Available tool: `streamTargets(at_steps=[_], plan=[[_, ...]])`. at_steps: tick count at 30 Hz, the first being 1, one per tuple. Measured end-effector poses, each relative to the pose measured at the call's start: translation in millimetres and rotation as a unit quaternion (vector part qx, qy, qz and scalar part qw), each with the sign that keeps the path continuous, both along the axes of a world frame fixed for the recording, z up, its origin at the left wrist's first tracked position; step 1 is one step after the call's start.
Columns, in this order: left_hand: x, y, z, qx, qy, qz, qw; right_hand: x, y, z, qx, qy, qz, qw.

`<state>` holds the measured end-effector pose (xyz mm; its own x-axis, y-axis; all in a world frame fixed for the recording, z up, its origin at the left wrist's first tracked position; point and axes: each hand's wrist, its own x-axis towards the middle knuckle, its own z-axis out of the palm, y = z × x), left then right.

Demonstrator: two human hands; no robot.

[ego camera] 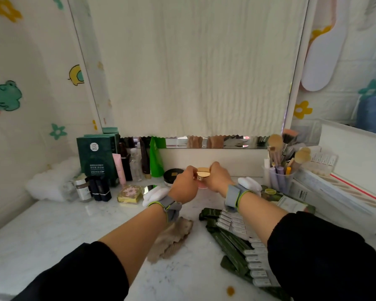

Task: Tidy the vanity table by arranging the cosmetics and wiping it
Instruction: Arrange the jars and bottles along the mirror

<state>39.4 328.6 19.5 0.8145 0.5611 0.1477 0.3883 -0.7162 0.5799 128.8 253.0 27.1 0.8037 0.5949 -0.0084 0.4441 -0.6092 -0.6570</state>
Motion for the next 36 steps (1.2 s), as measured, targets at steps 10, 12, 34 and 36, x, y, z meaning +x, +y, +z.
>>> streamTargets(at_steps=[10,12,34,36], plan=[[-62.5,20.2,3.0,-0.002,0.009,0.025,1.000,-61.0,20.0,-2.8,0.026,0.012,0.035,0.999],[-71.8,25.7,-0.6,0.001,0.016,0.039,0.999,-71.7,25.9,-5.9,0.023,0.011,0.033,0.999],[-107.7,48.4,-28.8,0.223,0.072,0.081,0.969,-100.3,40.5,-16.4,0.021,-0.030,0.034,0.999],[-110.7,50.4,-31.2,0.252,0.103,0.069,0.960,-100.0,40.7,-17.7,0.016,-0.037,0.045,0.998]])
